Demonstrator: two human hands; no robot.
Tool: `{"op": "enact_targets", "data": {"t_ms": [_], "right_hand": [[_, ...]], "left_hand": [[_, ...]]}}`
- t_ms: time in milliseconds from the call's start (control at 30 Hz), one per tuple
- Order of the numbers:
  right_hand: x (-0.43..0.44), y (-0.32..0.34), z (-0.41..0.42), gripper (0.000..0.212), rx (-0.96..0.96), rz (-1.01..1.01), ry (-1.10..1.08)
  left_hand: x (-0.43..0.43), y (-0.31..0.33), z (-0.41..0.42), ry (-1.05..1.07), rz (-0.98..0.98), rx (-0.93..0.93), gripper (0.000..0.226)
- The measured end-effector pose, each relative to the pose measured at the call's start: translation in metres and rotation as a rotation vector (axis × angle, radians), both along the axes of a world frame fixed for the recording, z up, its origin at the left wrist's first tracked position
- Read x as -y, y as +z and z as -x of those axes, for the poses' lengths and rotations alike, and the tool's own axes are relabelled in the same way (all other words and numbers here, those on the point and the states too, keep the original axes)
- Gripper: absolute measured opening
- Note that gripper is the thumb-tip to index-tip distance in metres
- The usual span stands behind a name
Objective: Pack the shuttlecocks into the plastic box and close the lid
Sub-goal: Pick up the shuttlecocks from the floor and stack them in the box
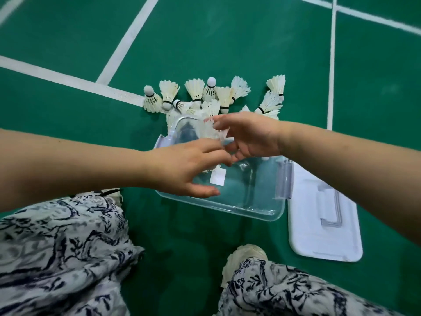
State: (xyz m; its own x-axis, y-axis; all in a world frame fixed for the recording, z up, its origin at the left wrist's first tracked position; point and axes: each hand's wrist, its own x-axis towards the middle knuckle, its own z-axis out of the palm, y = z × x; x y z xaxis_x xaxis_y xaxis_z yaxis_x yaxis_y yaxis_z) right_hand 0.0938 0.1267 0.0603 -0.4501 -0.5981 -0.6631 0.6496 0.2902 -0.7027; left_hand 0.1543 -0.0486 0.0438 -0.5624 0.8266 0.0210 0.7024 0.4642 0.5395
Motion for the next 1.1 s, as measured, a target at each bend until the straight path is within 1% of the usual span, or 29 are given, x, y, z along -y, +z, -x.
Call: {"op": "enact_targets", "data": {"t_ms": [67, 133, 267, 333, 367, 467, 533, 600, 667, 767, 900, 1000, 1100], "right_hand": [[-0.001, 0.003, -0.002, 0.013, -0.044, -0.024, 0.078], [-0.002, -0.001, -0.001, 0.010, -0.113, -0.083, 0.132], [-0.008, -0.011, 0.004, 0.013, -0.151, -0.113, 0.121], [-0.012, -0.015, 0.004, 0.015, -0.175, -0.125, 0.086], [-0.014, -0.018, 0.004, 0.017, -0.182, -0.130, 0.055], [-0.026, -0.032, 0.004, 0.040, -0.202, -0.184, -0.054], [-0.035, -0.044, 0.000, 0.048, -0.266, -0.301, 0.003], [-0.043, -0.057, -0.006, 0.049, -0.341, -0.464, 0.063], [-0.047, -0.070, -0.012, 0.053, -0.410, -0.593, 0.040], [-0.044, -0.084, -0.016, 0.056, -0.502, -0.683, 0.011], [-0.029, -0.097, -0.017, 0.054, -0.591, -0.762, -0.062], [-0.019, -0.112, -0.024, 0.054, -0.573, -0.766, -0.160], [-0.010, -0.126, -0.031, 0.057, -0.494, -0.721, -0.301]], "left_hand": [[-0.006, 0.000, -0.003, -0.043, 0.002, -0.021, 0.046], [-0.010, 0.000, -0.004, -0.067, 0.024, -0.017, 0.045], [-0.010, -0.003, -0.003, -0.075, 0.044, -0.029, 0.045], [-0.006, -0.005, -0.003, -0.051, 0.034, -0.079, 0.044], [-0.004, -0.007, -0.003, -0.022, 0.026, -0.115, 0.042], [0.005, -0.014, 0.002, 0.080, 0.039, -0.159, 0.037], [0.011, -0.018, 0.008, 0.132, 0.081, -0.125, 0.037], [0.017, -0.021, 0.013, 0.176, 0.136, -0.088, 0.042], [0.018, -0.022, 0.018, 0.189, 0.198, -0.058, 0.048], [0.014, -0.021, 0.029, 0.163, 0.270, -0.047, 0.051], [0.003, -0.019, 0.050, 0.119, 0.326, -0.024, 0.045], [-0.008, -0.019, 0.063, 0.017, 0.422, -0.022, 0.047], [-0.017, -0.027, 0.072, -0.062, 0.538, -0.047, 0.052]]}}
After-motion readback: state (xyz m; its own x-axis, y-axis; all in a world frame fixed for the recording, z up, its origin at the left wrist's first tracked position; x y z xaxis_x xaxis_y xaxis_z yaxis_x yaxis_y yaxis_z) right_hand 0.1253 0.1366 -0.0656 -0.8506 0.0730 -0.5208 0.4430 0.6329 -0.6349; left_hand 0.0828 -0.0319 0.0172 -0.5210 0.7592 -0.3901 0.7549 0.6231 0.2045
